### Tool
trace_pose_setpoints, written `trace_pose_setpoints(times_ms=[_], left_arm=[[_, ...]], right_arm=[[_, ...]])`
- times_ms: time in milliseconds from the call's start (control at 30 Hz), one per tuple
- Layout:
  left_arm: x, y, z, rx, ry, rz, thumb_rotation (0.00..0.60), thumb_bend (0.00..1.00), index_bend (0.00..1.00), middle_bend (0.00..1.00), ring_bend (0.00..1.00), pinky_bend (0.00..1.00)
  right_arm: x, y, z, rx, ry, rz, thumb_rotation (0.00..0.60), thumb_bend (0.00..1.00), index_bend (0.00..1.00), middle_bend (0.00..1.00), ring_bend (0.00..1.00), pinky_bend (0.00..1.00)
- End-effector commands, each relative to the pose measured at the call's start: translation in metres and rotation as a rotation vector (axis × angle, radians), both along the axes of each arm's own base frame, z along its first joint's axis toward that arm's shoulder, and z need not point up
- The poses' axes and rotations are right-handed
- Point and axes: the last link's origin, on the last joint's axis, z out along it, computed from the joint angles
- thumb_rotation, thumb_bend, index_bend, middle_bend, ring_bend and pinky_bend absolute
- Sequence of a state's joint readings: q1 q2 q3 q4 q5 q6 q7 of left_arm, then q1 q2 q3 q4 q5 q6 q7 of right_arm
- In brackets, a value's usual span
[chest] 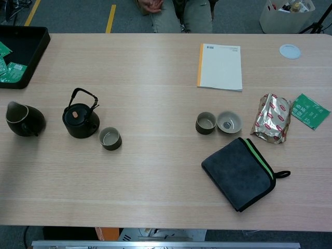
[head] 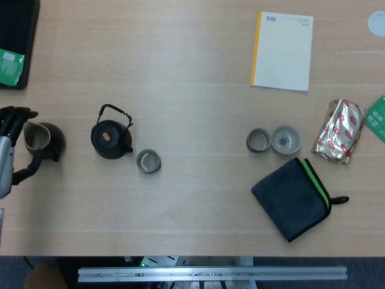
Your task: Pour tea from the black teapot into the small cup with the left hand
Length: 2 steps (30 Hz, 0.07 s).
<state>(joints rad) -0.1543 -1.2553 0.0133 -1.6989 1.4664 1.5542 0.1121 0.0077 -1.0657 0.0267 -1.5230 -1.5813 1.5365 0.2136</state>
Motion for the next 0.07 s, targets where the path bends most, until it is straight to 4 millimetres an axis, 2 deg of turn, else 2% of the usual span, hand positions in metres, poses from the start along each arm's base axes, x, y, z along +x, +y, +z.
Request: trace_pose_setpoints(times_ms=[33,67], left_arm=[[-0.0035,-0.0091,0.0041,0.003,0.006,0.022,0.6,0.31,0.24,0.24,0.17,0.07],[-0.0043,-0.0108,0.0048,0.004,0.007,0.027,0.6,0.31,0.24,0.24,0.17,0.07]], right_arm=[[0.0001,-0.0002,-0.0005,0.003,0.0,0.0,0.6,0.05,0.33,0.32,0.2,0.24],[0.0001,-0.0003,-0.0009,0.004,0.0,0.0,0.6,0.05,0.33,0.32,0.2,0.24]])
